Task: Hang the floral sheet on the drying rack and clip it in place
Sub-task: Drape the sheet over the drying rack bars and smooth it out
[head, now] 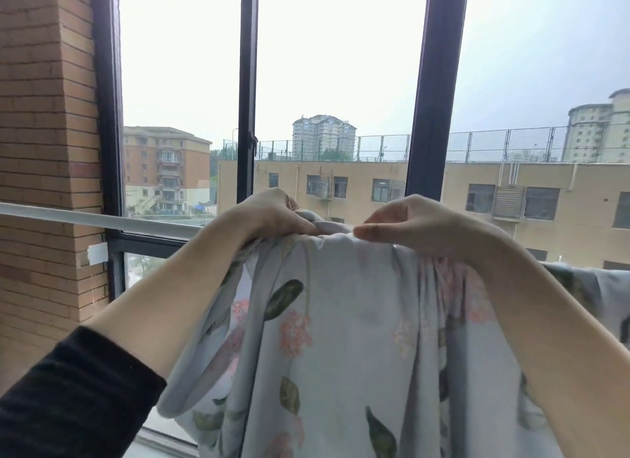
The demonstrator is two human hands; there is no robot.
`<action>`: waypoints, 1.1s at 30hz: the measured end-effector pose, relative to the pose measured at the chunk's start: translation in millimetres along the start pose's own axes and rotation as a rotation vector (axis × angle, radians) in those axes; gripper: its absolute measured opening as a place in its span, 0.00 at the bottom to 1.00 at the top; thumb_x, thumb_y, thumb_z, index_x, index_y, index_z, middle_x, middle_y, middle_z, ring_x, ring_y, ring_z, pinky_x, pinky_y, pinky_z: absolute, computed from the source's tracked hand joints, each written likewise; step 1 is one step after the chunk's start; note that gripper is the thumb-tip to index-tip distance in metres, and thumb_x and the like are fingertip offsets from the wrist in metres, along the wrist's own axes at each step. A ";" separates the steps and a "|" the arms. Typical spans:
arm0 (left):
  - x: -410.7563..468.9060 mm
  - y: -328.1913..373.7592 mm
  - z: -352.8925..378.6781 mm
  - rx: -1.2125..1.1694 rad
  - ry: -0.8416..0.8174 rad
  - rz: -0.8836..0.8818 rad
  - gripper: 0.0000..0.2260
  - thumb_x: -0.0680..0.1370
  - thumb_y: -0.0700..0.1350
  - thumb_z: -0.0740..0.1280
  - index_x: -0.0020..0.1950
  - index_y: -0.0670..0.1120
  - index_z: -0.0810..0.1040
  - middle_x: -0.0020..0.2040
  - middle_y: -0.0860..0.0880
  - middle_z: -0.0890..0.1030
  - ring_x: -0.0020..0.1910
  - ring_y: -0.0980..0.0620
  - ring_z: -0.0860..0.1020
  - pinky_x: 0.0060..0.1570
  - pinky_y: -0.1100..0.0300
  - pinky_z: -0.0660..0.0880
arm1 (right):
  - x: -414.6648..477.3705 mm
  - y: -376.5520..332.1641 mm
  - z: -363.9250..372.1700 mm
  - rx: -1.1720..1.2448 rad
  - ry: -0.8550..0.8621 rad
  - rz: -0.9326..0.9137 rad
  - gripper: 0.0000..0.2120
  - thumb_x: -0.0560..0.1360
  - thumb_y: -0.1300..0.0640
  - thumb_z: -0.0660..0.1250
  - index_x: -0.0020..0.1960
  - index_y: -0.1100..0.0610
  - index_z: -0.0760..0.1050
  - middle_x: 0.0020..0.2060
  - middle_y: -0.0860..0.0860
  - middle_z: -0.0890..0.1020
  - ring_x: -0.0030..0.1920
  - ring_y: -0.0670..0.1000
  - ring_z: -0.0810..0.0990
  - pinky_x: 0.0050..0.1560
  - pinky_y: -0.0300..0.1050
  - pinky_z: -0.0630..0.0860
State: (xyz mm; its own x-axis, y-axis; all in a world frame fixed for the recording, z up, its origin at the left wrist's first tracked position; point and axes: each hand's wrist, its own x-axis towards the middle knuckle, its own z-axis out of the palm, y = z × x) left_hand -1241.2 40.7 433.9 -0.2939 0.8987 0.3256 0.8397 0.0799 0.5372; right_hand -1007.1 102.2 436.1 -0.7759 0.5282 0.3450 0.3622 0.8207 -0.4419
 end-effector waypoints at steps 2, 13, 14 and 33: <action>-0.1 0.3 0.1 0.041 -0.004 0.005 0.11 0.67 0.55 0.73 0.39 0.47 0.84 0.40 0.48 0.83 0.45 0.50 0.80 0.49 0.53 0.80 | -2.8 -2.5 8.9 -0.122 -0.091 0.022 0.16 0.70 0.39 0.71 0.49 0.50 0.81 0.43 0.46 0.84 0.45 0.47 0.81 0.47 0.44 0.77; -12.3 1.3 6.5 0.151 0.232 0.104 0.21 0.71 0.61 0.69 0.43 0.42 0.81 0.38 0.47 0.81 0.40 0.51 0.77 0.37 0.60 0.72 | -7.1 6.0 19.0 -0.206 0.007 -0.027 0.11 0.72 0.37 0.68 0.37 0.42 0.74 0.33 0.41 0.78 0.39 0.45 0.77 0.43 0.45 0.73; -18.9 -1.3 9.8 0.132 0.358 0.135 0.21 0.70 0.62 0.70 0.44 0.44 0.80 0.40 0.49 0.81 0.40 0.52 0.78 0.36 0.62 0.72 | -5.7 7.9 19.5 -0.223 0.017 -0.029 0.10 0.72 0.37 0.67 0.37 0.41 0.74 0.34 0.41 0.79 0.39 0.45 0.78 0.44 0.46 0.74; -142.8 -107.3 95.0 -0.324 0.383 -0.165 0.43 0.55 0.76 0.67 0.64 0.55 0.71 0.61 0.56 0.79 0.41 0.57 0.80 0.42 0.55 0.78 | 3.0 20.0 20.7 -0.215 0.047 -0.066 0.09 0.72 0.35 0.66 0.34 0.36 0.75 0.27 0.39 0.76 0.34 0.44 0.74 0.38 0.43 0.70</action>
State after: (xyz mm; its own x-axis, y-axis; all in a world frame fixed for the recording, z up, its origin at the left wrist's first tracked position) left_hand -1245.9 -55.2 255.9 -0.6070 0.6585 0.4449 0.6019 0.0153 0.7985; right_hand -1012.8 115.6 411.1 -0.7785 0.4775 0.4073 0.4172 0.8786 -0.2325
